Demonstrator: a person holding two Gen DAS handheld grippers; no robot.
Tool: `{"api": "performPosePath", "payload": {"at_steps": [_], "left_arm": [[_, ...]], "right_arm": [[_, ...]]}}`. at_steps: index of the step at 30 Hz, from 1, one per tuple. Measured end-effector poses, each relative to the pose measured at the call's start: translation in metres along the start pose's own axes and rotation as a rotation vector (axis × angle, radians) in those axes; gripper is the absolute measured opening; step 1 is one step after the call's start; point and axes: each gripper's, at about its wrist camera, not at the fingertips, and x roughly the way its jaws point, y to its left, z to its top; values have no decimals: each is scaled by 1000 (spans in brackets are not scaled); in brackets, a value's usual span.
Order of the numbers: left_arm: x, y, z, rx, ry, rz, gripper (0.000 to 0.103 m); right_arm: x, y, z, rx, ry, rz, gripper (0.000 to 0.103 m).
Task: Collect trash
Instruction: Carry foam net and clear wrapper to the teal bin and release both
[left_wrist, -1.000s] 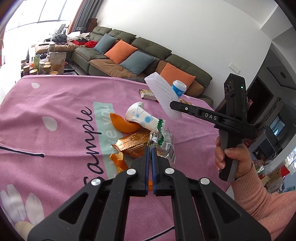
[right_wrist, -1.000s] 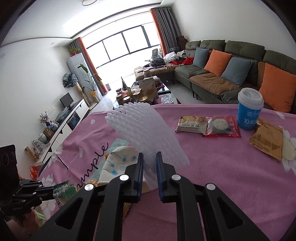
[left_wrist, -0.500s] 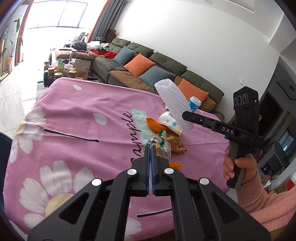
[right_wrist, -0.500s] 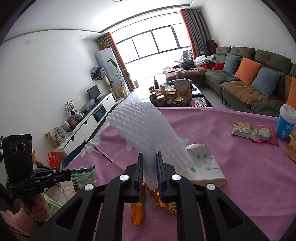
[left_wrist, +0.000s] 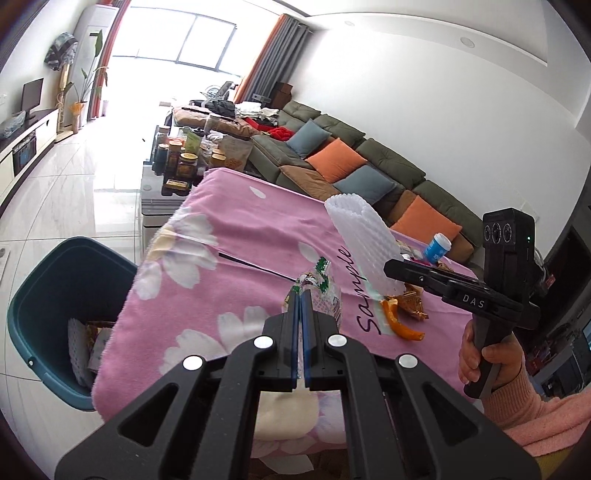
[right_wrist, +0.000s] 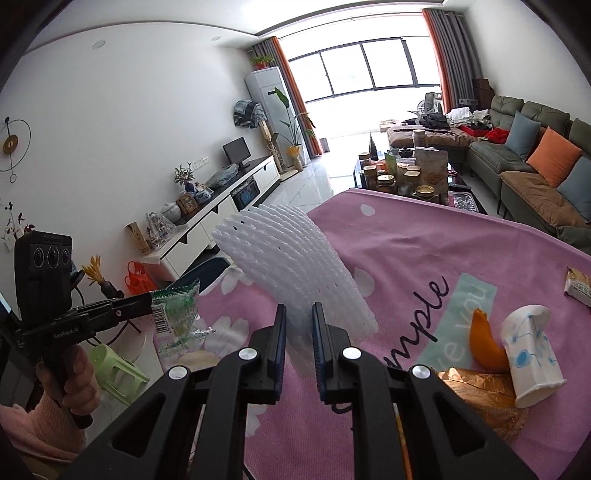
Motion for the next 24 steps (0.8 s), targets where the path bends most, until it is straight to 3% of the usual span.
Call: {"api": "performPosePath", "payload": {"at_steps": [13,24], "left_arm": [[-61,64,5,-97,-96,163,2],[-87,116,1,-177,-116,286,2]], "right_arm": [[63,85,25,-175,76,114,12],[110,133,40,-258,131,173,12]]}}
